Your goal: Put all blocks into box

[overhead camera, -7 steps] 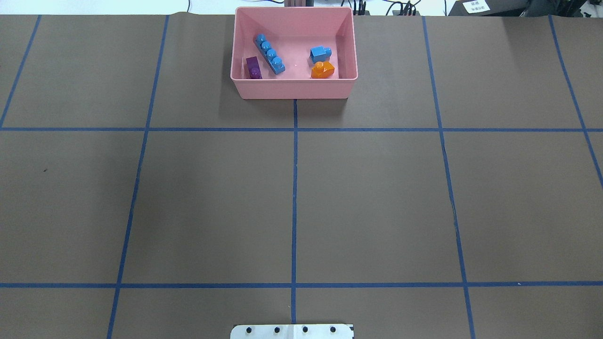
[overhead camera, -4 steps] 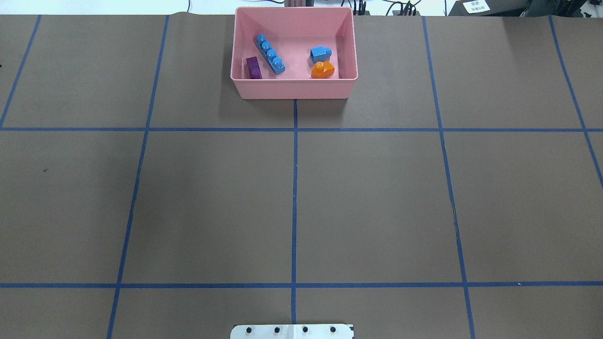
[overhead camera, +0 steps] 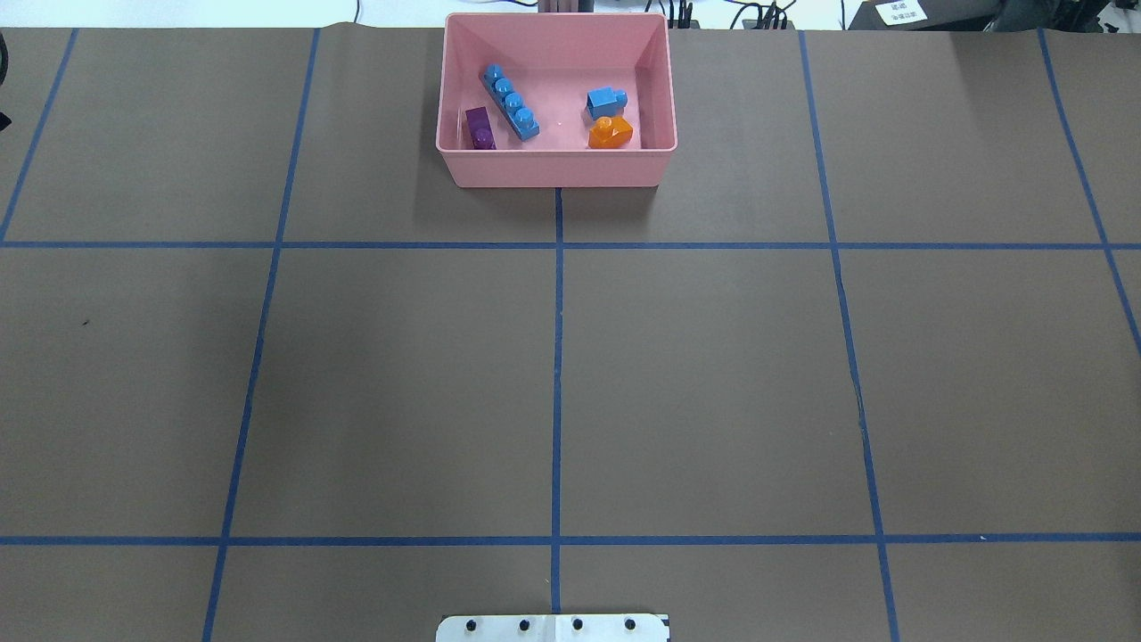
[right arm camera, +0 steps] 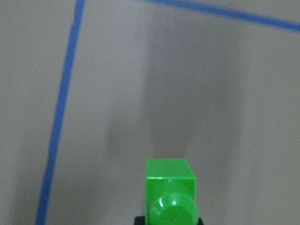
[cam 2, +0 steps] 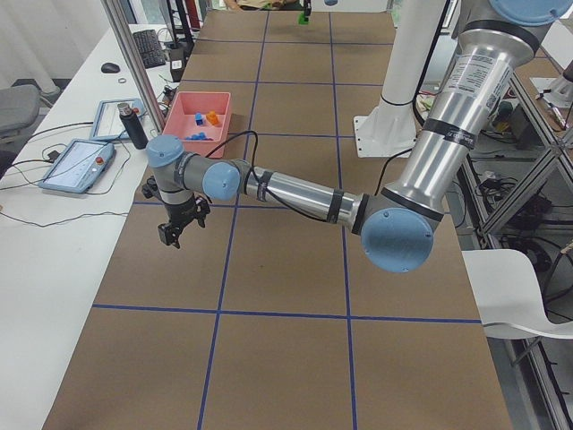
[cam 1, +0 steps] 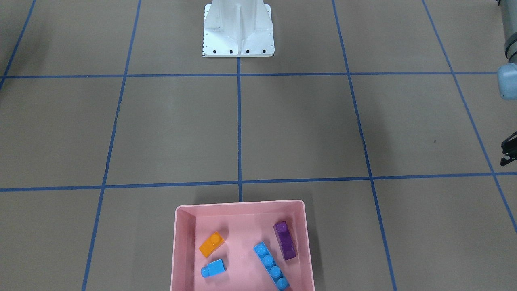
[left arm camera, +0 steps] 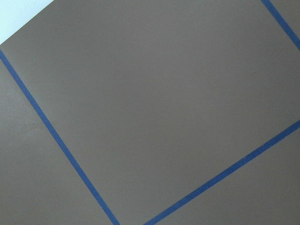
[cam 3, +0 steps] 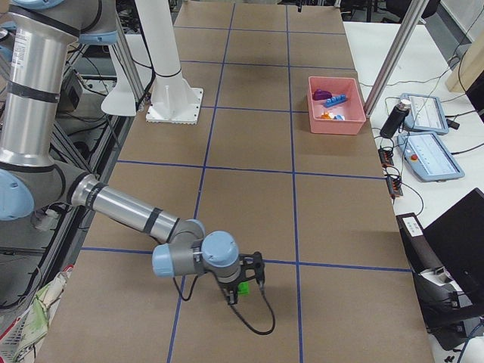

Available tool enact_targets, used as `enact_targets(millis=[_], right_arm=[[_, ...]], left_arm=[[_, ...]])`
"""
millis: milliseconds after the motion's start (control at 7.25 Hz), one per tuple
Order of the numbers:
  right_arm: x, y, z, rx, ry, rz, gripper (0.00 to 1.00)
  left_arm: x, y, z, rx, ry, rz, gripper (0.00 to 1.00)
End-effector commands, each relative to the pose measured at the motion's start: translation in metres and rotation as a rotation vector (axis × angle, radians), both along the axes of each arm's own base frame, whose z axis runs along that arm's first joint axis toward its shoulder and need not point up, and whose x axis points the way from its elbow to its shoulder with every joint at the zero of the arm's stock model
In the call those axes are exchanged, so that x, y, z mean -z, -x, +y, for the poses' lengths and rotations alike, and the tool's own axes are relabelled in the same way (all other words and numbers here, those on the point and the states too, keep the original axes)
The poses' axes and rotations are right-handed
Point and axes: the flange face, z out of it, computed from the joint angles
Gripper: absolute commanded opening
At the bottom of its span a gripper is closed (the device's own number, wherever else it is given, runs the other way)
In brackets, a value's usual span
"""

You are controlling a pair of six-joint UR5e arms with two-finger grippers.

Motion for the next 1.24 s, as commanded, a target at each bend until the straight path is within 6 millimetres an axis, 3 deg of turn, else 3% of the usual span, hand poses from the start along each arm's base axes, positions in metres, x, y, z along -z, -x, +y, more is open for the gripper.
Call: enact_targets(millis=[0, 138, 276, 552, 690, 828, 966, 1103], right_arm=[[0.126, 0.011, -0.141, -0.032, 0.044, -0.011, 0.00], [0.167, 0.048, -0.179, -0.047, 0.062, -0.023, 0.00], [0.212, 0.106, -0.208, -0.072, 0.091, -0.040, 0.00], [0.333, 0.243, -0.266, -0.132, 0.166, -0.103, 0.00], [0.377, 0.289, -0.298, -0.186, 0.202, -0.096, 0.00], [0.427, 0.360, -0.337, -0.215, 0.224, -0.058, 0.00], [0.487, 0.410, -0.374, -0.280, 0.252, -0.016, 0.00], [0.516, 0.416, -0.385, -0.293, 0.229, -0.047, 0.00]], left_arm=[[0.005, -0.010, 0.000, 0.029, 0.032, 0.016, 1.00], [0.007, -0.022, 0.000, 0.052, 0.060, 0.033, 1.00], [0.014, -0.032, -0.001, 0.108, 0.091, 0.051, 1.00], [0.025, -0.055, -0.005, 0.125, 0.099, 0.068, 1.00], [0.028, -0.057, -0.007, 0.130, 0.102, 0.070, 1.00], [0.029, -0.063, -0.006, 0.135, 0.113, 0.072, 1.00], [0.032, -0.071, -0.007, 0.125, 0.110, 0.073, 1.00], [0.033, -0.077, -0.007, 0.120, 0.112, 0.070, 1.00]])
